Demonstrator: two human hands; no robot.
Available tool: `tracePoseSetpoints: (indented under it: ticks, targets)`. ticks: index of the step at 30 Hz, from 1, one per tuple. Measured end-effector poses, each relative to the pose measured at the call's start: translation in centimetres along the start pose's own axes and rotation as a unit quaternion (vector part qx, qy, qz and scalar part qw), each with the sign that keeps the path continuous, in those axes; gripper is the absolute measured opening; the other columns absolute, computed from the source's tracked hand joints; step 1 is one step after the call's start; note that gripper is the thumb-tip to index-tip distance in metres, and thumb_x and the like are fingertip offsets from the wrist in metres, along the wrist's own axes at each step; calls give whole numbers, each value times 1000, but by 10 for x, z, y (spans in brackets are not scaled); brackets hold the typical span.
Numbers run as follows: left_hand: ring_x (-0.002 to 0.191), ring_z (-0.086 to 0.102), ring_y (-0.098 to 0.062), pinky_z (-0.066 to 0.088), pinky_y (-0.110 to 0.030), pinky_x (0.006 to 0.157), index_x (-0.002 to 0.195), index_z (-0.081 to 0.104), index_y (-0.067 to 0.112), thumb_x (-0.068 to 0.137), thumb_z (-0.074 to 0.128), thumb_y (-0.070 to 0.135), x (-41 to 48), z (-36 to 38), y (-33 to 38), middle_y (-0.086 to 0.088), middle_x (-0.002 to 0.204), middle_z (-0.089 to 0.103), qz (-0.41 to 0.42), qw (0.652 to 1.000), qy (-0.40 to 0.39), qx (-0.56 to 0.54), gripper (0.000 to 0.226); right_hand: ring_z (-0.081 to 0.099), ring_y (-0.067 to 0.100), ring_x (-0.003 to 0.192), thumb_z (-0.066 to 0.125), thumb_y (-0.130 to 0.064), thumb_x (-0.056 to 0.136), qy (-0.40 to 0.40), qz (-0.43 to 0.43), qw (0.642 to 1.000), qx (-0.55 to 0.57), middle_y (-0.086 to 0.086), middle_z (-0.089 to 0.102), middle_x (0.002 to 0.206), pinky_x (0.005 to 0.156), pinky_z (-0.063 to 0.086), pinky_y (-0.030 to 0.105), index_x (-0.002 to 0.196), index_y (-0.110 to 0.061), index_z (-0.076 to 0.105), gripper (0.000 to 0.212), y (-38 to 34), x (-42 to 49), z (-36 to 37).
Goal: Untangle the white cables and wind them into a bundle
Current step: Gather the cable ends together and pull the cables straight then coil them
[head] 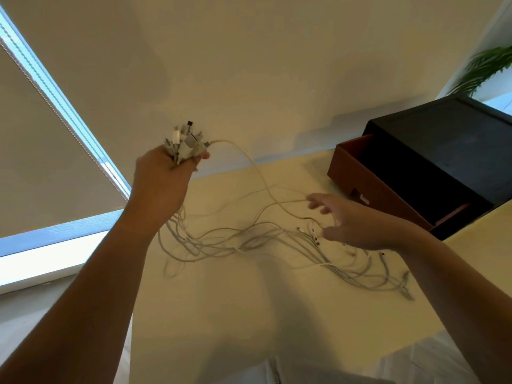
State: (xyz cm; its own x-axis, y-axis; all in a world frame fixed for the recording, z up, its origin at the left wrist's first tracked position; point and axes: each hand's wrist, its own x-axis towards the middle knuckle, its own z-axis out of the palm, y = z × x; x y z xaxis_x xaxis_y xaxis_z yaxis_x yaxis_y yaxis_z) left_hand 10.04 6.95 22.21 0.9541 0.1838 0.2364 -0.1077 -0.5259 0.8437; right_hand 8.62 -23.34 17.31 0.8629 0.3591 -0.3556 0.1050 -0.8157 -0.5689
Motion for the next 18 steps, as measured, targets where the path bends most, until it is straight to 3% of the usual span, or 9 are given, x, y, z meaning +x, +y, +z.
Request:
tracePoseSetpoints:
  ticks: [2, 4, 6, 8, 9, 11, 15, 18]
  targets:
    - [68, 60, 6, 40, -10, 64, 78, 67, 40, 92, 61, 27, -2, 4, 3, 15, 79, 66, 7, 1000, -20, 17, 20, 39, -5, 128, 56, -38, 89, -13, -79, 984, 157, -24, 44, 138, 104, 39, 28, 145, -38, 27, 63, -25, 2, 5]
    - [69, 60, 1, 41, -16, 65, 81, 69, 39, 92, 60, 29, -5, 7, 9, 16, 67, 65, 9, 999, -46, 27, 17, 43, -6, 125, 54, -54, 87, 7, -119, 965, 234, -23, 50, 134, 101, 40, 25, 143, -39, 31, 62, -48, 8, 10]
    - [65, 59, -1, 39, -14, 63, 82, 71, 36, 91, 60, 30, -9, 9, 13, 15, 63, 63, 17, 997, -63, 39, 15, 52, -5, 112, 52, -58, 88, 66, -135, 967, 207, -17, 59, 122, 91, 42, 17, 140, -32, 38, 59, -66, 17, 15]
    - [57, 55, 1, 35, -9, 55, 82, 73, 32, 89, 62, 30, -13, 10, 16, 15, 60, 59, 24, 996, -74, 45, 13, 57, -4, 86, 47, -45, 95, 142, -156, 966, 147, -11, 64, 98, 71, 42, 11, 124, -24, 54, 37, -79, 25, 19]
    - [47, 49, -1, 33, -11, 50, 80, 73, 29, 88, 64, 29, -15, 10, 18, 14, 50, 53, 23, 996, -81, 42, 13, 57, 0, 77, 45, -38, 98, 176, -164, 963, 120, -9, 63, 85, 67, 43, 16, 111, -22, 61, 26, -82, 28, 20]
    - [38, 39, -6, 30, -14, 44, 72, 72, 24, 87, 66, 27, -18, 8, 19, 11, 42, 47, 14, 996, -84, 28, 16, 59, 12, 69, 40, -32, 101, 221, -156, 960, 67, -6, 59, 67, 68, 45, 31, 88, -20, 63, 29, -81, 35, 22]
    - [49, 45, -5, 33, -11, 49, 55, 63, 20, 83, 71, 27, -19, 1, 17, 5, 53, 55, 16, 997, -77, 2, 30, 58, 13, 63, 36, -40, 101, 231, -100, 968, -6, -2, 63, 62, 65, 45, 36, 77, -22, 60, 38, -63, 44, 22]
    - [45, 44, -4, 33, -11, 47, 53, 61, 16, 83, 71, 21, -22, 3, 15, 7, 47, 49, 15, 996, -91, 19, 31, 61, 11, 67, 38, -41, 101, 200, -69, 977, 23, -2, 67, 65, 70, 49, 39, 78, -18, 63, 41, -53, 48, 24]
